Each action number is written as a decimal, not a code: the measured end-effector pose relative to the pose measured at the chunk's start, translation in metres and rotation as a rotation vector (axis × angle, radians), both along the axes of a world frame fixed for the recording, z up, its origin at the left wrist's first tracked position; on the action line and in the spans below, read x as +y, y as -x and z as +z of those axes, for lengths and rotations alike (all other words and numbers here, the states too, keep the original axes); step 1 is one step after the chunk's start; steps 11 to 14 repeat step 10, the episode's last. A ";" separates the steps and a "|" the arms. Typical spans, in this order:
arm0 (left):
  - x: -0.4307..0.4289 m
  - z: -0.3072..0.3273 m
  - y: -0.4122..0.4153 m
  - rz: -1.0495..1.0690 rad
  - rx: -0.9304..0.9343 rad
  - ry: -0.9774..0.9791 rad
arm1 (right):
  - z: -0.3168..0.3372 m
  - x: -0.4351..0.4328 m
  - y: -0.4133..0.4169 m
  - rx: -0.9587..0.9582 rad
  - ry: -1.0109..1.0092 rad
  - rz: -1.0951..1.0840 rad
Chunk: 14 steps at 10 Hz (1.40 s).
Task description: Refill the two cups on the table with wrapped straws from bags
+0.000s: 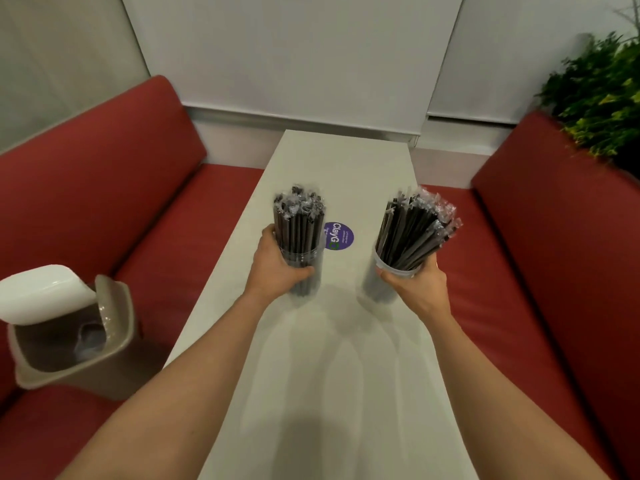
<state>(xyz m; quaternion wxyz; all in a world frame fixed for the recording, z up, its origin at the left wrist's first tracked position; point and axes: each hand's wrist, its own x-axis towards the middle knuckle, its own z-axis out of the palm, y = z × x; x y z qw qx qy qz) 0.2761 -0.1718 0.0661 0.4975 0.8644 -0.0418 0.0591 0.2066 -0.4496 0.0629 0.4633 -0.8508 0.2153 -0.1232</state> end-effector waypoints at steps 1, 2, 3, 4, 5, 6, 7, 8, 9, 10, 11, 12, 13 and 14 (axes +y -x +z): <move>0.035 0.003 -0.022 0.041 -0.027 -0.038 | 0.009 0.041 -0.028 -0.032 -0.020 0.054; 0.069 -0.001 -0.041 0.056 -0.018 -0.070 | 0.010 0.084 -0.051 -0.046 -0.038 0.127; 0.096 -0.012 -0.054 0.065 0.007 -0.089 | -0.001 0.120 -0.071 -0.039 -0.055 0.177; 0.116 -0.025 -0.062 0.060 0.018 -0.099 | -0.014 0.150 -0.082 -0.021 -0.038 0.217; 0.126 -0.031 -0.065 0.044 0.016 -0.105 | -0.025 0.169 -0.086 -0.022 -0.034 0.228; 0.132 -0.035 -0.066 0.034 0.016 -0.092 | -0.033 0.180 -0.085 -0.017 -0.032 0.220; 0.136 -0.036 -0.065 0.019 0.021 -0.084 | -0.036 0.186 -0.082 -0.015 -0.043 0.222; 0.138 -0.040 -0.063 0.002 0.038 -0.083 | -0.037 0.188 -0.080 -0.015 -0.067 0.211; 0.140 -0.035 -0.059 -0.010 0.083 -0.083 | -0.032 0.191 -0.077 -0.005 -0.077 0.211; 0.141 -0.028 -0.052 -0.058 0.130 -0.022 | -0.033 0.189 -0.073 -0.055 -0.093 0.252; 0.141 -0.028 -0.052 -0.058 0.130 -0.022 | -0.033 0.189 -0.073 -0.055 -0.093 0.252; 0.141 -0.028 -0.052 -0.058 0.130 -0.022 | -0.033 0.189 -0.073 -0.055 -0.093 0.252; 0.141 -0.028 -0.052 -0.058 0.130 -0.022 | -0.033 0.189 -0.073 -0.055 -0.093 0.252; 0.141 -0.028 -0.052 -0.058 0.130 -0.022 | -0.033 0.189 -0.073 -0.055 -0.093 0.252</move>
